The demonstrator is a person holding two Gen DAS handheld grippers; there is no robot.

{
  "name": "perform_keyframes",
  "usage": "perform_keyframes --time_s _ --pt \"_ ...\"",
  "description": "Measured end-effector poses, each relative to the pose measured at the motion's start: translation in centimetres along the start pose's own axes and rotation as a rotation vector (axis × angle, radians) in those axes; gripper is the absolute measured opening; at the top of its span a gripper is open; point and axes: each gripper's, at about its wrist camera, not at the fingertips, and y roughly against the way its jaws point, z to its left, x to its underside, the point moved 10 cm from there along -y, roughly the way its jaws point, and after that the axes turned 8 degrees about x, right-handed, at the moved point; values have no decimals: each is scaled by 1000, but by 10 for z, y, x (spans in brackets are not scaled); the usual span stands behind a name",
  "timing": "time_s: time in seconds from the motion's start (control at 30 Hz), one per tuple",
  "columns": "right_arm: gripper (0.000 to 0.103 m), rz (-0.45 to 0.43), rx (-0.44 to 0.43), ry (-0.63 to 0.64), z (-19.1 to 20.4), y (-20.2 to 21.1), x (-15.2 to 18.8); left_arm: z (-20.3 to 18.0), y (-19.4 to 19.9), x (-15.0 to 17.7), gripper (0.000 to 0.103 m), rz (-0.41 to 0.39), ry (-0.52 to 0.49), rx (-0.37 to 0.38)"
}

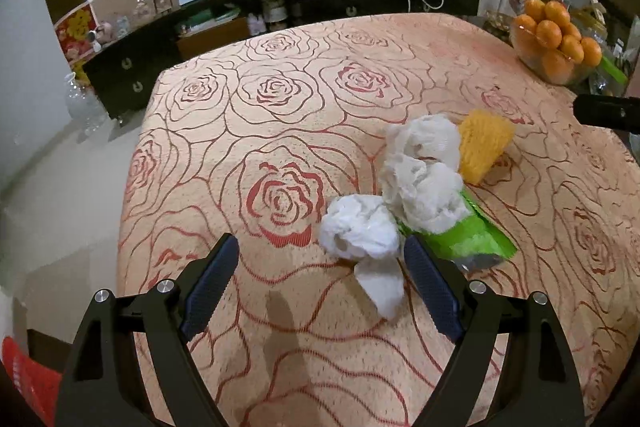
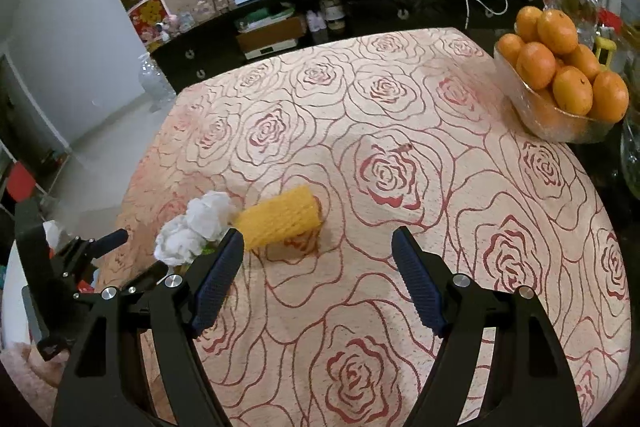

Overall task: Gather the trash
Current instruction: 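Close the left tool on the white tissue and lift it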

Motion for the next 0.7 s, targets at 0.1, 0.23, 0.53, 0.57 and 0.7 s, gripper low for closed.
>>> perform_keyframes --time_s 0.1,0.23,0.53,0.57,0.7 --pt "74 16 3 -8 0 -8 1 2 -8 -3 81 0 28 19" --pt "74 31 1 -6 5 -16 2 0 -15 -4 68 2 57 60" --pt "74 55 0 1 16 -34 4 0 -16 -3 40 9 92 80" --pt "74 55 1 0 16 -36 4 1 -14 -3 40 8 92 74" --pt "74 50 11 -3 17 -45 1 12 2 -1 40 -9 100 52"
